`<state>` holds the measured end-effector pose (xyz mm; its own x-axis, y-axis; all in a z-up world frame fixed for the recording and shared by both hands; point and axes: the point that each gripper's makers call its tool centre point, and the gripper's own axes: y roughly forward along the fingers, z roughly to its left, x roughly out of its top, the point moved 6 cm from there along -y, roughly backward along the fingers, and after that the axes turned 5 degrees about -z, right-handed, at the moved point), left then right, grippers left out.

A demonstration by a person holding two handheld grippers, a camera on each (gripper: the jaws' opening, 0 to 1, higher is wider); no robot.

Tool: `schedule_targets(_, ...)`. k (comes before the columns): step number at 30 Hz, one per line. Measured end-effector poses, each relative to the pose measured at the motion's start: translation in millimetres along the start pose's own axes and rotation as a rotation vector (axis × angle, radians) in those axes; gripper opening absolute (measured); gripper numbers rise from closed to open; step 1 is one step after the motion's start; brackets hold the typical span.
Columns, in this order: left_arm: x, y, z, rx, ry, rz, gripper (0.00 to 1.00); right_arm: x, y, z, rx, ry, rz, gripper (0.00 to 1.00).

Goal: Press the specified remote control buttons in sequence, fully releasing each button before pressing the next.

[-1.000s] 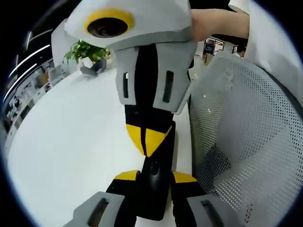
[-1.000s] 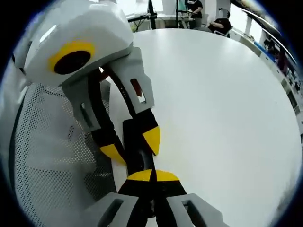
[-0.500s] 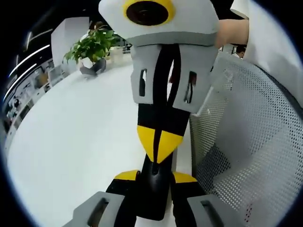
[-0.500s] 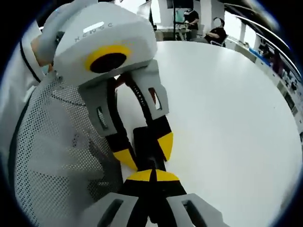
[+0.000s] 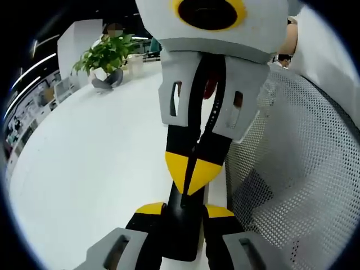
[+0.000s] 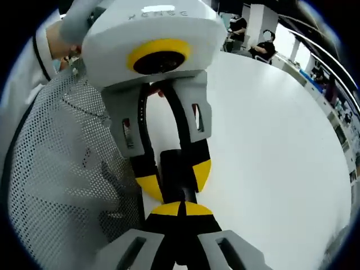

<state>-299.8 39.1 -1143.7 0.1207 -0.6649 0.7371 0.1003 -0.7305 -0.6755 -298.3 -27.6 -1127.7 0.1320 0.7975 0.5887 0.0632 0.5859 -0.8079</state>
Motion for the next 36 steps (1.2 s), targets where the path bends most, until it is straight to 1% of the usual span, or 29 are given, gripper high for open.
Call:
schedule_targets(1, 0.0, 0.0, 0.1, 0.003, -0.004, 0.0, 0.25, 1.3, 0.1, 0.1, -0.02, -0.001, -0.015, 0.0)
schedule_targets(2, -0.1, 0.2, 0.2, 0.003, -0.004, 0.0, 0.25, 3.4, 0.1, 1.1, -0.029, -0.019, -0.024, 0.0)
schedule_targets(4, 0.0, 0.3, 0.0, 0.002, -0.003, 0.0, 0.25, 8.3, 2.5, 6.4, -0.027, -0.047, -0.031, 0.0)
schedule_targets(5, 0.2, 0.0, -0.3, 0.002, -0.002, 0.002, 0.25, 8.7, 5.2, 6.9, -0.036, -0.075, -0.015, 0.0)
schedule_targets(6, 0.2, 0.1, -0.3, 0.002, -0.002, 0.003, 0.25, 5.1, 6.6, 6.0, -0.041, -0.111, 0.034, 0.0)
schedule_targets(7, 0.4, -0.1, -0.6, 0.001, 0.001, 0.003, 0.25, 10.9, 8.9, 5.9, -0.042, -0.16, 0.0, 0.0)
schedule_targets(8, 0.1, -0.2, -0.7, 0.001, -0.002, 0.004, 0.25, 7.7, 6.6, 7.2, -0.043, -0.122, 0.036, 0.0)
schedule_targets(15, -0.3, 0.0, -0.5, 0.0, -0.001, 0.002, 0.25, 7.5, 7.9, 5.8, -0.035, -0.157, 0.048, 0.0)
schedule_targets(17, 0.0, 0.2, -0.5, 0.002, -0.002, 0.002, 0.25, 6.7, 7.7, 6.0, -0.041, -0.157, 0.039, 0.0)
schedule_targets(20, 0.7, 0.6, 0.1, -0.005, 0.007, 0.012, 0.25, 3.2, 6.4, 6.6, -0.067, -0.116, -0.016, 0.0)
schedule_targets(24, 0.3, 0.3, 0.0, -0.002, 0.005, 0.012, 0.25, 4.4, 6.2, 6.4, -0.062, -0.127, -0.016, 0.0)
schedule_targets(25, 0.1, 0.1, -0.1, -0.002, 0.003, 0.009, 0.25, 5.5, 6.7, 6.4, -0.062, -0.13, -0.032, 0.0)
schedule_targets(26, 0.1, 0.2, 0.0, -0.002, 0.003, 0.008, 0.25, 8.1, 7.5, 6.7, -0.062, -0.134, -0.066, 0.0)
schedule_targets(27, 0.2, 0.2, 0.0, -0.002, 0.002, 0.008, 0.25, 8.9, 8.0, 7.3, -0.064, -0.115, -0.077, 0.0)
schedule_targets(29, 0.7, 0.2, -0.1, -0.002, 0.004, 0.013, 0.25, 8.4, 11.3, 9.0, -0.046, -0.107, -0.064, 0.0)
schedule_targets(30, 0.8, 0.4, 0.1, -0.003, 0.005, 0.015, 0.25, 9.2, 10.8, 7.9, -0.052, -0.138, -0.061, 0.0)
schedule_targets(36, 0.4, 0.5, 0.3, -0.004, 0.004, 0.013, 0.25, 9.1, 10.6, 9.8, -0.053, -0.163, -0.035, 0.0)
